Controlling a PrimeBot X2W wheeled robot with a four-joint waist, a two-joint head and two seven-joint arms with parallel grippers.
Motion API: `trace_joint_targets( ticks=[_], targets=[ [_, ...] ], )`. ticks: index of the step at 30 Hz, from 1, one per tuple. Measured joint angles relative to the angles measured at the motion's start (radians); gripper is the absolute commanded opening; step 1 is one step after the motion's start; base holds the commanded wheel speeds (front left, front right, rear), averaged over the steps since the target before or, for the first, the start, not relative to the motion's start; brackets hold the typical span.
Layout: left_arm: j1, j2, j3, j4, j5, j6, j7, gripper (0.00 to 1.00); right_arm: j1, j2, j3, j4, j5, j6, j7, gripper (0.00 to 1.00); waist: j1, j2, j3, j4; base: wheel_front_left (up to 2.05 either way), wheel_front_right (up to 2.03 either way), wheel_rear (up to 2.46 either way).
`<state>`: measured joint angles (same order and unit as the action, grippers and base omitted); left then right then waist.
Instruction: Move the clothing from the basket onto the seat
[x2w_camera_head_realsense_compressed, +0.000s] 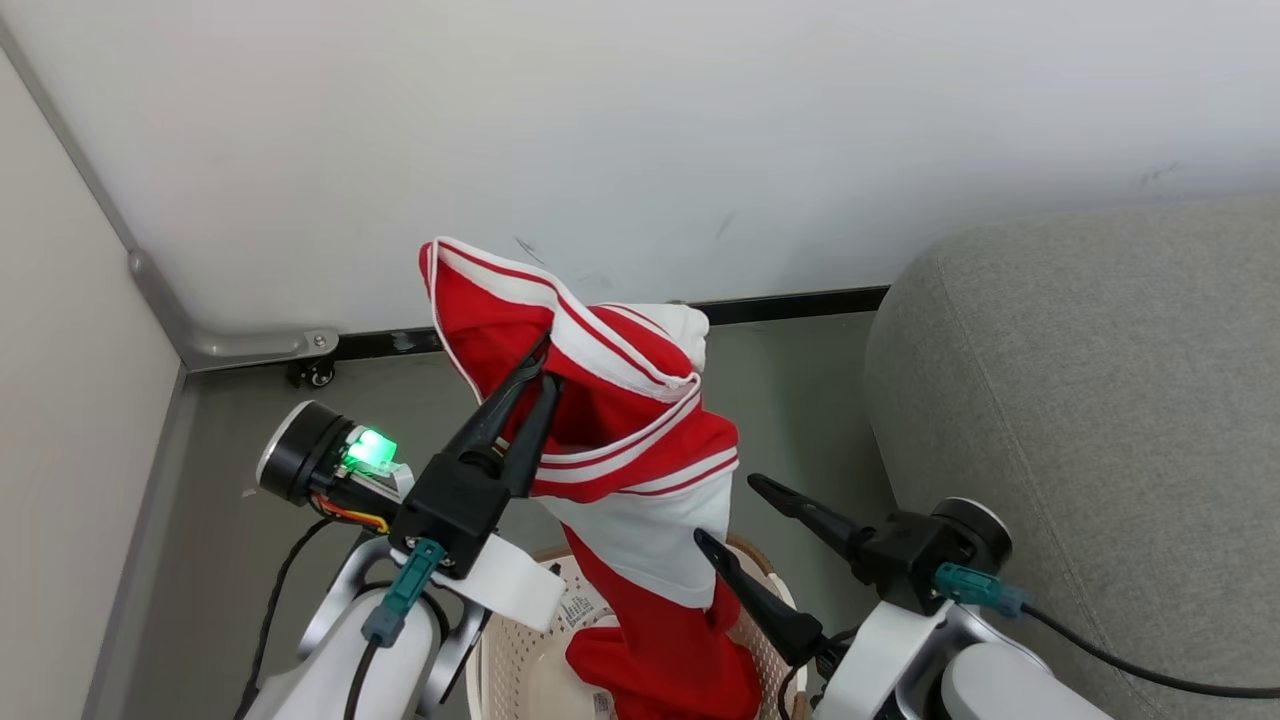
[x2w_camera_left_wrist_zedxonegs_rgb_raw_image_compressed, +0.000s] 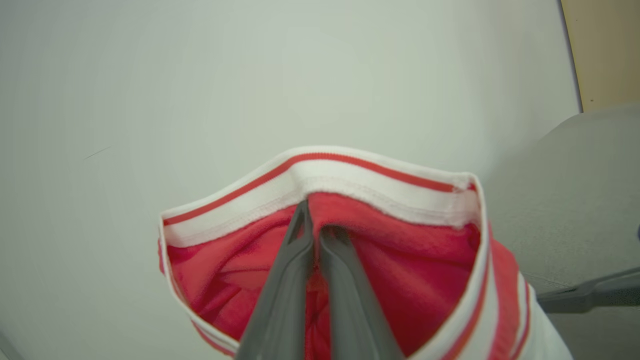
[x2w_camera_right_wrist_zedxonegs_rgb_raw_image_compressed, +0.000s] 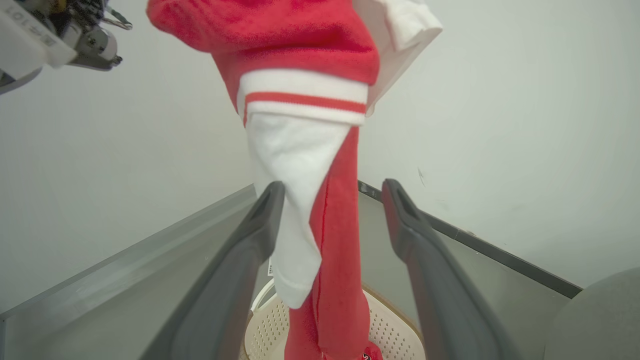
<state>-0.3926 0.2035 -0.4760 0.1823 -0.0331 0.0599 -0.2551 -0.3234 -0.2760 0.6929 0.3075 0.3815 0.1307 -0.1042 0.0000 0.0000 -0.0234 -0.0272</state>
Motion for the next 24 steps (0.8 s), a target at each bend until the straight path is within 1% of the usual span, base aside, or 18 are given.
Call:
trace_joint_targets(
  ticks=[6,12,18,21,22,23,24],
  targets=[
    [-0.012,-0.019,-0.028,-0.014,0.001,-0.013,0.010,0.00,-0.006,-0.009,0.040,-0.006,0.031,0.000,0.009,1.00,0.0000,0.0000,-0.018,0.012,0.00,0.00,0.00],
    [-0.024,-0.034,-0.053,-0.040,0.002,-0.026,0.031,0.00,-0.046,-0.041,0.060,-0.003,0.032,0.000,0.014,1.00,0.0000,0.0000,-0.029,0.029,0.00,0.00,0.00],
    [-0.031,-0.043,-0.064,-0.054,0.001,-0.045,0.044,0.00,-0.093,-0.045,0.077,0.017,0.032,0.000,0.017,1.00,0.0000,0.0000,-0.033,0.044,0.00,0.00,0.00],
    [-0.039,-0.053,-0.067,-0.059,-0.005,-0.051,0.045,0.00,-0.107,-0.044,0.106,0.025,0.032,0.000,0.017,1.00,0.0000,0.0000,-0.033,0.052,0.00,0.00,0.00],
    [-0.040,-0.054,-0.067,-0.061,-0.008,-0.051,0.045,0.00,-0.108,-0.044,0.117,0.027,0.031,0.000,0.017,0.84,0.0000,0.0000,-0.033,0.054,0.00,0.00,0.00],
    [-0.040,-0.057,-0.067,-0.061,-0.014,-0.053,0.048,0.00,-0.108,-0.043,0.128,0.030,0.031,0.000,0.017,0.63,0.0001,0.0000,-0.033,0.056,0.00,0.00,0.00],
    [-0.040,-0.058,-0.066,-0.061,-0.019,-0.053,0.053,0.00,-0.108,-0.042,0.136,0.033,0.030,0.000,0.017,0.48,0.0000,0.0000,-0.032,0.058,0.00,0.00,0.00]
  ],
)
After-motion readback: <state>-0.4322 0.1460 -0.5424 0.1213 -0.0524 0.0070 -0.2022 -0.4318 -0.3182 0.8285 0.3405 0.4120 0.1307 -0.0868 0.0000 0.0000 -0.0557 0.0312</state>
